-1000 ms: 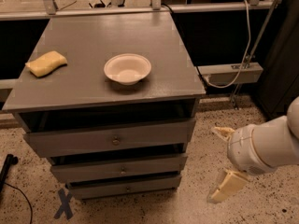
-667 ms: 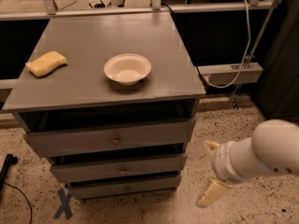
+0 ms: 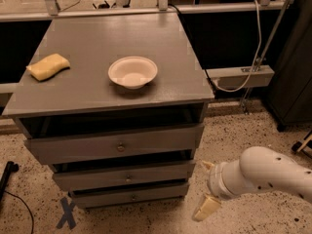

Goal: Open middle drawer

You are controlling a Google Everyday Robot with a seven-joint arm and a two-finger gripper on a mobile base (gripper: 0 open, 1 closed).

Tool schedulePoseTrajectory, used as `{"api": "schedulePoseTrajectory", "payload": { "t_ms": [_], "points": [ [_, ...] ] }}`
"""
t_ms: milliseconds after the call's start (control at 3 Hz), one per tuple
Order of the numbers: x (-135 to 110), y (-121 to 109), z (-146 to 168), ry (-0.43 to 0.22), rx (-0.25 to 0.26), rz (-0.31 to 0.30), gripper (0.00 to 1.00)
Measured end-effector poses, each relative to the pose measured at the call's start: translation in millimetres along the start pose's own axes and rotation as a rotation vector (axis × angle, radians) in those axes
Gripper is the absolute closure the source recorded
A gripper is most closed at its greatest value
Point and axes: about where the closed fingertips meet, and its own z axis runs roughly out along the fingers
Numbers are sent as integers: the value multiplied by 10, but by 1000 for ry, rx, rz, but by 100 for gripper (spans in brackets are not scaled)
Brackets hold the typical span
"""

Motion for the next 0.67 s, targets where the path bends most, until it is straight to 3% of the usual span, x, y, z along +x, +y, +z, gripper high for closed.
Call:
{"api": "schedulePoseTrajectory", "payload": {
  "t_ms": [333, 667],
  "points": [
    [0, 0, 0, 0, 0, 0, 0],
    [-28, 37, 94, -5, -55, -27, 0]
  ]
}}
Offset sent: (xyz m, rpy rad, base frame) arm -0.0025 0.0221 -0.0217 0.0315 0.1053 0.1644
